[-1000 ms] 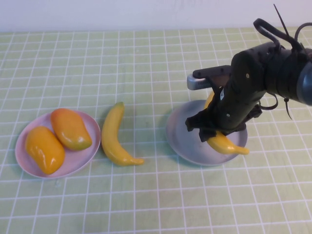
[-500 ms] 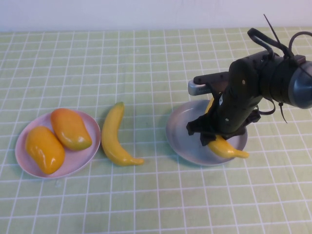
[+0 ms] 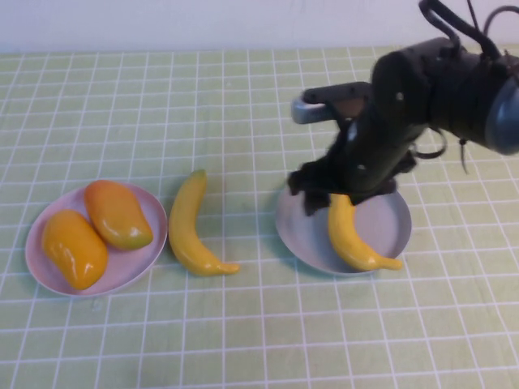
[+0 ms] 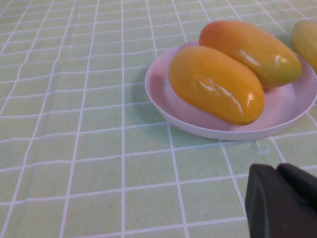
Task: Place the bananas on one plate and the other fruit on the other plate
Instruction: Put another type of fruit in the right plate
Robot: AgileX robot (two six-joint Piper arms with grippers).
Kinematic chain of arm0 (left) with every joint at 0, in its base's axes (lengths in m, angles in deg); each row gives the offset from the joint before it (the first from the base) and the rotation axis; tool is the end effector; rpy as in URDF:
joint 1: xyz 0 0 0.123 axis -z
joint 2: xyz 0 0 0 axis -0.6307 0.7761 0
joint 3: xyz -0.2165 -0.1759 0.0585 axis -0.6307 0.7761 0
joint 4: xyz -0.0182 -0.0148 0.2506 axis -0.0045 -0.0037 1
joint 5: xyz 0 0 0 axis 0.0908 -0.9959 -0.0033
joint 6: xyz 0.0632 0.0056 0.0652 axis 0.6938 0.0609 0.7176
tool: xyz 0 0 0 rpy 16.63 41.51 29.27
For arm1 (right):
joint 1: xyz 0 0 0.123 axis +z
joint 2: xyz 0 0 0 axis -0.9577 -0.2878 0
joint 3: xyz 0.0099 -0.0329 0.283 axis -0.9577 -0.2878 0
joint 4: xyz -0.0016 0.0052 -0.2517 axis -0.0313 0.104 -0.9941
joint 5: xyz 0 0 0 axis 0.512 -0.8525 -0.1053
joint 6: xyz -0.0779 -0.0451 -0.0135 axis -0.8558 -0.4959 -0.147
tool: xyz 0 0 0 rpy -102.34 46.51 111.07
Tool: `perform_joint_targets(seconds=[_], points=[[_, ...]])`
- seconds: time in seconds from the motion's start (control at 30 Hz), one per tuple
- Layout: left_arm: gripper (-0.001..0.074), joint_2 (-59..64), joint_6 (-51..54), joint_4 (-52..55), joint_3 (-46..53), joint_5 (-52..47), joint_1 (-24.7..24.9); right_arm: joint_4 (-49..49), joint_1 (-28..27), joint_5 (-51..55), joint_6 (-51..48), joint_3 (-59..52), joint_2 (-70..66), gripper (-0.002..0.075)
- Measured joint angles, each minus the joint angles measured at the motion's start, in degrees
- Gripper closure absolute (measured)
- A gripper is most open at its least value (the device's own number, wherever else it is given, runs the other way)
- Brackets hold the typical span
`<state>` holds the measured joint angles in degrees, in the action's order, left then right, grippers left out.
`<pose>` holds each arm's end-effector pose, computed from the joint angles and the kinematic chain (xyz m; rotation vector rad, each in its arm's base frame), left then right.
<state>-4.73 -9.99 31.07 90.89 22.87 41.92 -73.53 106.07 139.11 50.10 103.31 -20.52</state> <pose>0.0523 -0.0042 0.1712 0.1408 1.8684 0.0095 0.3448 0.2257 0.2538 -0.4521 2.7804 0.2478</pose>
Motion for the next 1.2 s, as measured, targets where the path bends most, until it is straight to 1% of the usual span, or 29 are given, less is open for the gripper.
perform_joint_targets(seconds=[0.13, 0.27, 0.4, 0.5, 0.67, 0.93, 1.03, 1.07, 1.13, 1.2], points=[[0.0739, 0.0, 0.0, 0.0, 0.0, 0.0, 0.0, 4.5, 5.2, -1.7, -0.2, 4.4, -0.8, 0.0233], [0.0739, 0.0, 0.0, 0.0, 0.0, 0.0, 0.0, 7.4, 10.7, -4.5, -1.1, 10.2, -5.4, 0.0233], [0.0739, 0.0, 0.0, 0.0, 0.0, 0.0, 0.0, 7.9, 13.7, -4.9, -2.0, 17.3, -11.7, 0.0233], [0.0738, 0.0, 0.0, 0.0, 0.0, 0.0, 0.0, 8.0, 14.8, -3.3, -4.1, 22.8, -16.2, 0.0233], [0.0739, 0.0, 0.0, 0.0, 0.0, 0.0, 0.0, 7.3, 15.8, 0.9, -7.4, 28.8, -22.2, 0.0233], [0.0739, 0.0, 0.0, 0.0, 0.0, 0.0, 0.0, 3.1, 15.9, 5.1, -9.3, 31.2, -26.0, 0.0234], [0.0739, 0.0, 0.0, 0.0, 0.0, 0.0, 0.0, 2.9, 15.9, 5.1, -10.1, 31.2, -26.2, 0.0277], [0.0739, 0.0, 0.0, 0.0, 0.0, 0.0, 0.0, 2.9, 15.9, 5.1, -10.2, 31.3, -26.2, 0.0314], [0.0739, 0.0, 0.0, 0.0, 0.0, 0.0, 0.0, 3.1, 15.9, 5.1, -10.2, 31.3, -26.2, 0.0412], [0.0739, 0.0, 0.0, 0.0, 0.0, 0.0, 0.0, 3.3, 15.9, 5.3, -10.2, 31.3, -26.1, 0.0417]])
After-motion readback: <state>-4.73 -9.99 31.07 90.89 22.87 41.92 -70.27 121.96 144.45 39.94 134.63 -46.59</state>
